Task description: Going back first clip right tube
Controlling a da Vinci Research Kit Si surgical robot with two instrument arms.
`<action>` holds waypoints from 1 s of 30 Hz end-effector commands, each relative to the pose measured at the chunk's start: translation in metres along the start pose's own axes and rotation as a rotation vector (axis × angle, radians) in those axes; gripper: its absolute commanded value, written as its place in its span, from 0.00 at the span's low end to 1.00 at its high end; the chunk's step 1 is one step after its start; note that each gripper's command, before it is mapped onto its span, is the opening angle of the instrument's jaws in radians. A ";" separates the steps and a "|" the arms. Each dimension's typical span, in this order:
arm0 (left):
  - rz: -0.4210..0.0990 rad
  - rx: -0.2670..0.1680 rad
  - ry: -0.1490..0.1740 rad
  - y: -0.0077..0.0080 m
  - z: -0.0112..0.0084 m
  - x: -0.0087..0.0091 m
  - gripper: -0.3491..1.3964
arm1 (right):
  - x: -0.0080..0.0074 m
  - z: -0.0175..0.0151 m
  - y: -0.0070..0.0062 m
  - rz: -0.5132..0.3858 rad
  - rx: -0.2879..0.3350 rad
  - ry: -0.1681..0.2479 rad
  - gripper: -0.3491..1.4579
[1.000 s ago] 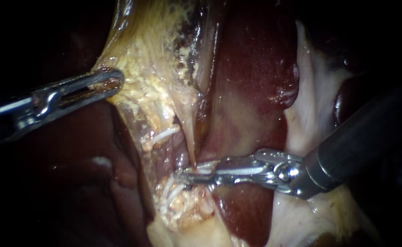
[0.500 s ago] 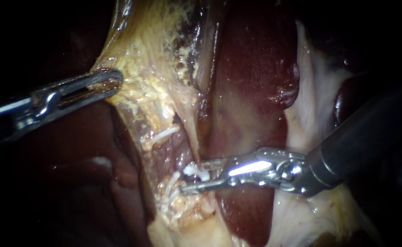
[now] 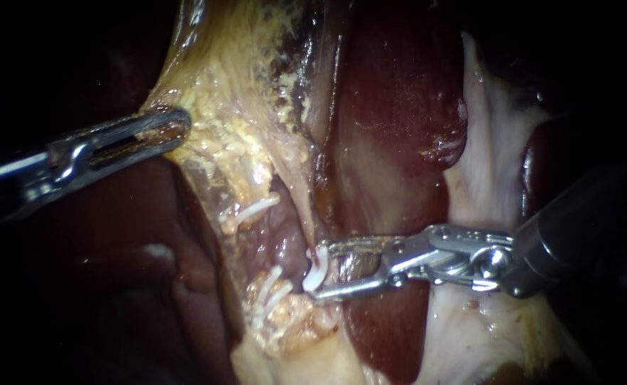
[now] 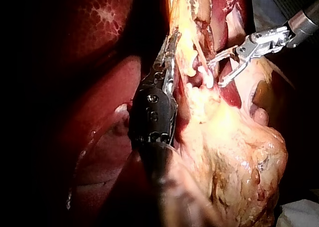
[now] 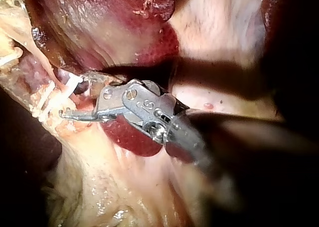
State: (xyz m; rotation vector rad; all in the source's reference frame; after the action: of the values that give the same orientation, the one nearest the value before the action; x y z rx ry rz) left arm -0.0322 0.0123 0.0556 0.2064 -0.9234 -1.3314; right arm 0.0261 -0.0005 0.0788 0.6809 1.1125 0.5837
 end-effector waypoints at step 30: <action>0.000 0.001 0.000 0.0001 0.0000 0.0000 0.00 | 0.0045 -0.0063 -0.0012 -0.146 0.044 0.060 0.53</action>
State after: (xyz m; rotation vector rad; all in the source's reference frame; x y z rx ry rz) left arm -0.0321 0.0123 0.0557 0.2067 -0.9239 -1.3308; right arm 0.0218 0.0034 0.0730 0.6109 1.2360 0.4506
